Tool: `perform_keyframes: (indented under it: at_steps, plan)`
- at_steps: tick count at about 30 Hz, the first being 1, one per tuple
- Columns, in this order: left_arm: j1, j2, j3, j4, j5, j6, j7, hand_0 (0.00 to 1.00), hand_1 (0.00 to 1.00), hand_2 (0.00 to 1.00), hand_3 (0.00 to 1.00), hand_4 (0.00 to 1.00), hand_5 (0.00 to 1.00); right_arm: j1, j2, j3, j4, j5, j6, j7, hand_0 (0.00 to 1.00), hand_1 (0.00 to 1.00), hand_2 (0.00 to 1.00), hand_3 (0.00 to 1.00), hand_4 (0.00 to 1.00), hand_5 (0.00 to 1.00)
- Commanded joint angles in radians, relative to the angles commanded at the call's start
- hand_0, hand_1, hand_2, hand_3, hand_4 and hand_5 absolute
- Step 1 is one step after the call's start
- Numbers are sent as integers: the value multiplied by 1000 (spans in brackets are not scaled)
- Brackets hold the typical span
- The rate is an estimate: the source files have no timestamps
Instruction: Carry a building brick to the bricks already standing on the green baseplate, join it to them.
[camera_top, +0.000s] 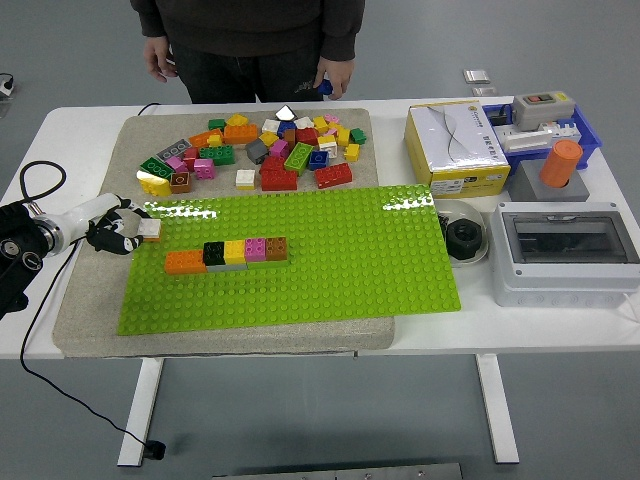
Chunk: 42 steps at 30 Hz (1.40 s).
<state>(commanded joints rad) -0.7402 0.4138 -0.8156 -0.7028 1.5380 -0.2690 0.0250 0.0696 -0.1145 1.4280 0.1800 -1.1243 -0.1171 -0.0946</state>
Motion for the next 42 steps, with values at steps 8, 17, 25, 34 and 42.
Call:
perform_keyframes:
  at_steps: [8, 17, 25, 34, 42]
  plan:
    - [29, 18, -52, -45, -11, -9, 9, 128, 2, 34, 479, 548, 2, -3, -2, 10, 0, -5, -1, -1, 628, 423, 559, 705, 710, 869]
    - [97, 55, -136, -198, -8, -16, 25, 128, 2, 34, 476, 547, 2, -13, -9, 41, 0, -23, -3, 2, 628, 419, 535, 705, 711, 870]
    - [208, 12, -282, -336, 53, -22, 60, 128, 2, 35, 473, 553, 2, -25, -14, 67, 0, -40, -3, 5, 628, 416, 527, 706, 710, 869]
    - [300, -77, -395, -441, 132, -33, 174, 145, 2, 36, 472, 550, 2, -37, -13, 80, 0, -53, -2, 8, 628, 411, 515, 707, 710, 870]
    - [320, -105, -423, -462, 155, -73, 260, 143, 2, 36, 464, 555, 2, -40, -11, 77, 0, -58, 0, 7, 629, 409, 512, 707, 710, 871]
